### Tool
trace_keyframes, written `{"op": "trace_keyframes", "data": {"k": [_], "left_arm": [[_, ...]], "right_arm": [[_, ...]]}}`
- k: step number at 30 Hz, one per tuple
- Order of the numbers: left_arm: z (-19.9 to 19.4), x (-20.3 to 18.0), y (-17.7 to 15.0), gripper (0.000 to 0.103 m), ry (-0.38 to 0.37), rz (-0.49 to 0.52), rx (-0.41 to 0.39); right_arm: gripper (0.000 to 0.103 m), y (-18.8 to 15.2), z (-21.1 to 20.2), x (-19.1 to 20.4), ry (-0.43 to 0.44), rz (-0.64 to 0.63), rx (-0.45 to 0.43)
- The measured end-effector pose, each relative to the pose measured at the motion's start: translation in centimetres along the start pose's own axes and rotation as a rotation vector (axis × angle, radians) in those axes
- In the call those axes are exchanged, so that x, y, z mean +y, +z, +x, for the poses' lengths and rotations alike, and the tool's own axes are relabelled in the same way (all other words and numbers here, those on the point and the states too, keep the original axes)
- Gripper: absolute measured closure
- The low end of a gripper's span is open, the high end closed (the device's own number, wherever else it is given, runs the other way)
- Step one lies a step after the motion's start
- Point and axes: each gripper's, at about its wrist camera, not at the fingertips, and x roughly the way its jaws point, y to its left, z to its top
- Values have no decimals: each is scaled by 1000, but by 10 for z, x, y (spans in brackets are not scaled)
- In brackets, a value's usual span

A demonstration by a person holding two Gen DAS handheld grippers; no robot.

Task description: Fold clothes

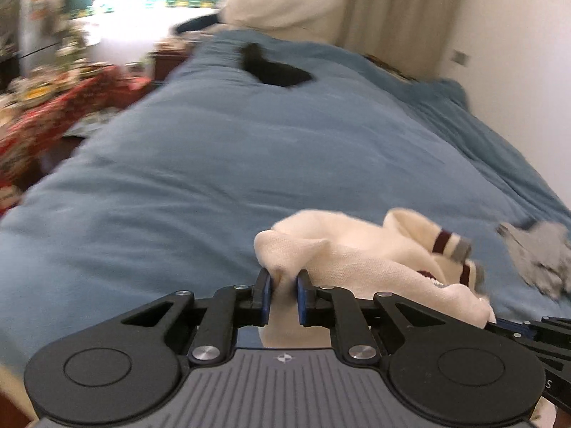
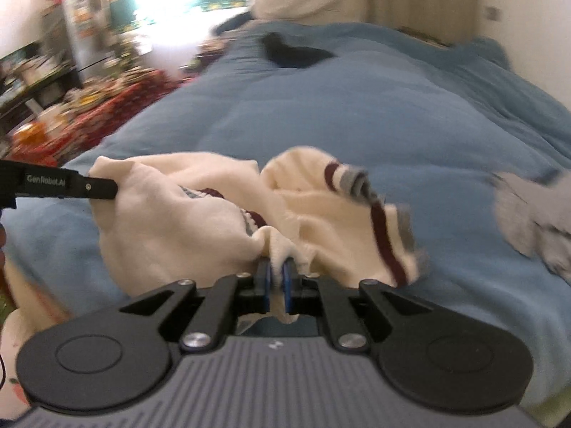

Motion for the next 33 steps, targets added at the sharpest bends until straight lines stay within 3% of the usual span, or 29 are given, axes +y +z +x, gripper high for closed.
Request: {"op": "trace_keyframes", "data": {"k": [4, 9, 12, 22, 27, 33], "left_arm": [[-20, 38, -6, 89, 39, -81, -7], [-18, 28, -21, 89, 35, -83, 34], [-16, 0, -19, 89, -30, -57, 53], [5, -157, -32, 89, -244, 183, 147], [26, -228, -49, 88, -321, 281, 213], [45, -255, -67, 88, -323, 347, 283]], "right_arm": [[96, 9, 8, 47, 67, -71, 4], [96, 5, 2, 52, 39, -63, 8], [96, 0, -5, 19, -12, -11, 7], [96, -29, -53, -142, -254, 240, -82], [96, -50, -72, -208, -329, 322, -101], [96, -82, -57, -242, -344, 390, -48]]}}
